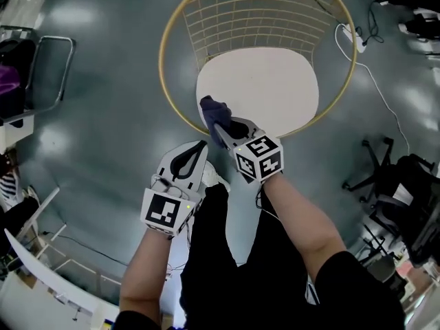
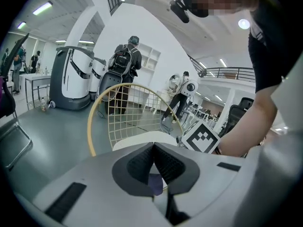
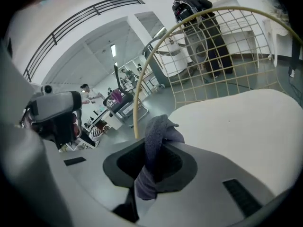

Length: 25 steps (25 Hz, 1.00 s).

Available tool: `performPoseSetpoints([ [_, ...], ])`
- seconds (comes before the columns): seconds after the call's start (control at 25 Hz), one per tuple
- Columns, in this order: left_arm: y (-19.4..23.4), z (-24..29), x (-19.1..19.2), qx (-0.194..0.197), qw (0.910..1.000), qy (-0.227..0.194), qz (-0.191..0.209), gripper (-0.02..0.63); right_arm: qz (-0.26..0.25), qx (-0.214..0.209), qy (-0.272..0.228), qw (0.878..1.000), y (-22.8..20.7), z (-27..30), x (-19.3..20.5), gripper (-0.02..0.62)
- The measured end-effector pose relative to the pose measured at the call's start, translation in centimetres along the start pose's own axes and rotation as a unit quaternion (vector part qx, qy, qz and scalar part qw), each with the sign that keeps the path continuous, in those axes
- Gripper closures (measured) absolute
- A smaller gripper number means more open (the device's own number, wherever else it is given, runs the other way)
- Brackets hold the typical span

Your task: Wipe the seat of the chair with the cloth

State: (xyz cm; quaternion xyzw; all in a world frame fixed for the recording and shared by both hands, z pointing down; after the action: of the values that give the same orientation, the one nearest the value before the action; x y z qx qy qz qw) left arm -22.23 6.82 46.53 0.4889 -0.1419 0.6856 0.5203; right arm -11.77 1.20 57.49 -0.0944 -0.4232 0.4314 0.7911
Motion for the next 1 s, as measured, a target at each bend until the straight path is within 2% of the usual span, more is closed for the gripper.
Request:
performPoseSetpoints([
  [0.16,0.7,1.0,1.7,0.004,1.0,0.006,0.004,0.589,-0.003,0.002,0.012,1.0,-0.2,1.9,1.8,0.532],
  [0.4,1.4,1.9,3.5,0.007,0.9999,0.009,0.0,0.589,0.004,0.041,0.022,0.999,-2.0,3.0,4.0,0.532],
  [0.8,0.5,3.0,4.4,0.007,0.9998,0.017,-0.005,0.589,-0.023,0.051,0.032,0.998,-3.0,2.9,4.2,0.532],
  [1.0,-0.2,4.3,4.1,0.01,0.9998,0.018,-0.004,0.589,-0.018,0.06,0.032,0.998,-4.7,2.1,4.5,0.532],
])
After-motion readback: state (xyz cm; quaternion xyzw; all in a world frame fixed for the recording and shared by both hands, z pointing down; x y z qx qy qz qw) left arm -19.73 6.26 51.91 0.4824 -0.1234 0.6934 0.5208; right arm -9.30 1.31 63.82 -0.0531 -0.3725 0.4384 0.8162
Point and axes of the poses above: the fingertips, and each gripper's own axes: z forward along the fingers, y to its left, x out of its underside, the point moved 6 cm from there along -z, backward along the fingers, and after that the axes turned 1 degree about -x, right-handed, at the moved point
